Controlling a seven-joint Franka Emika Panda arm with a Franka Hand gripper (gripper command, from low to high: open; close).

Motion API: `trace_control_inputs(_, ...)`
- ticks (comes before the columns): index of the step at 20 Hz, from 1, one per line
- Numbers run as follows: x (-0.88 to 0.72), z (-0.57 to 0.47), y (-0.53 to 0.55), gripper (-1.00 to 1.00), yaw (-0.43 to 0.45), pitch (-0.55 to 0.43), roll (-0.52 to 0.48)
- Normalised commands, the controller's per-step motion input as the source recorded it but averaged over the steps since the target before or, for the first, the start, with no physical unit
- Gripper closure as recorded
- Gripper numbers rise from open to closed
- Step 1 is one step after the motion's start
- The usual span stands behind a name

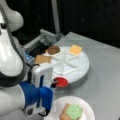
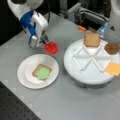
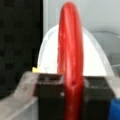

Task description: Ingredient selection for cheeseburger or sandwich

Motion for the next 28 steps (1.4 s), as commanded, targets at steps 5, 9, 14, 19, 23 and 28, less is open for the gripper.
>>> trace_control_inputs(5,0.58,-0.19,-0.43,1.0,0.461,0.062,0.101)
trace_control_inputs(9,0.54,-0.15,-0.29,1.0,0.441,0.045,0.11)
trace_control_inputs(14,0.51,-0.17,-0.22,1.0,0.414,0.053,0.077)
trace_control_inputs(19,0.38,-0.12,-0.23,1.0,0.372,0.076,-0.015)
trace_control_inputs(23,0.29,-0.06,-0.21,1.0,0.347,0.075,-0.152)
trace_control_inputs(28,0.25,0.04,-0.13,1.0,0.304,0.082,-0.284)
